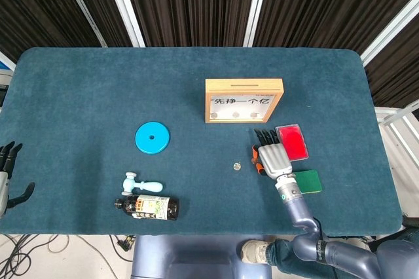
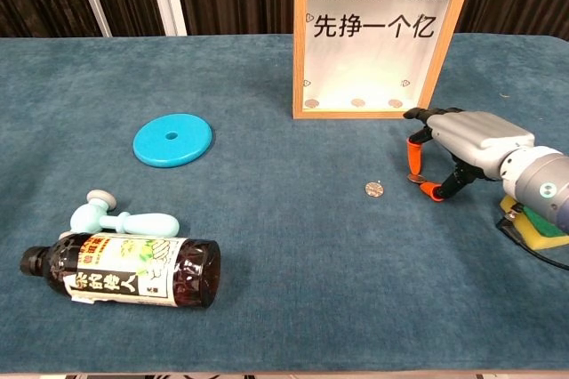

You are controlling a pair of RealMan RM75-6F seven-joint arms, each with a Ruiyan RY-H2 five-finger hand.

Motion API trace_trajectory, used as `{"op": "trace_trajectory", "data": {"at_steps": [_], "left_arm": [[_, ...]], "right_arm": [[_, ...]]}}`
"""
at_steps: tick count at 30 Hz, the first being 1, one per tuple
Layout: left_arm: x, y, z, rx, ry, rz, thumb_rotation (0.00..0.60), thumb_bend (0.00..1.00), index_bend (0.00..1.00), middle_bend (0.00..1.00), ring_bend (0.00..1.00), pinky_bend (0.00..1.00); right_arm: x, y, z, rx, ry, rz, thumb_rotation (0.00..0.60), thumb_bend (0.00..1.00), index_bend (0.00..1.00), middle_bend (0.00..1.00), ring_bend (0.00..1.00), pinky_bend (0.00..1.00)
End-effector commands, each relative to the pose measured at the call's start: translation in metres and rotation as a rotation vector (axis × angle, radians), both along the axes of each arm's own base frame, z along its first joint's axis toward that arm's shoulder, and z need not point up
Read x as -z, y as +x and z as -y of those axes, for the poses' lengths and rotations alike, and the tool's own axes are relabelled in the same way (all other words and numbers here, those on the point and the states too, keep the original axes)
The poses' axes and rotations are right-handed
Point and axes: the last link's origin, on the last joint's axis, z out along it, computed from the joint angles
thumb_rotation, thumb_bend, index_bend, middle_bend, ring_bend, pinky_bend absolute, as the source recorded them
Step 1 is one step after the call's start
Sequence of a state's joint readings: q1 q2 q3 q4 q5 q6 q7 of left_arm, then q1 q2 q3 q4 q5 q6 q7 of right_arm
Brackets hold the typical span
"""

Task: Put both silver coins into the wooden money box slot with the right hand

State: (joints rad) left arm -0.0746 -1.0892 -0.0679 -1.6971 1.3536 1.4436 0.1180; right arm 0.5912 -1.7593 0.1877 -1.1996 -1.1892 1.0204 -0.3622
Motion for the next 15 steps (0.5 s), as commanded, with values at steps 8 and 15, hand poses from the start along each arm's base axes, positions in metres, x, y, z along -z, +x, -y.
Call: {"op": "trace_trajectory", "data": {"at_steps": [8, 15], "left_arm": [[0.0001, 0.0, 0.0002, -0.005, -0.005, 0.001, 0.6, 0.3, 0.05, 0.0, 0.0, 0.0], [0.0002, 0.0001, 0.0003, -0.008, -0.005, 0.004, 0.6, 0.3, 0.05, 0.0, 0.0, 0.0]], "right_arm": [[-0.0013, 0.0024, -0.0005, 0.001, -0.001, 0.005, 0.6, 0.52, 0.56, 0.01, 0.0, 0.0], [-0.0027, 0.0035, -0.0003, 0.003, -0.003, 0.012, 0.6, 0.52, 0.59, 0.01, 0.0, 0.0]]}}
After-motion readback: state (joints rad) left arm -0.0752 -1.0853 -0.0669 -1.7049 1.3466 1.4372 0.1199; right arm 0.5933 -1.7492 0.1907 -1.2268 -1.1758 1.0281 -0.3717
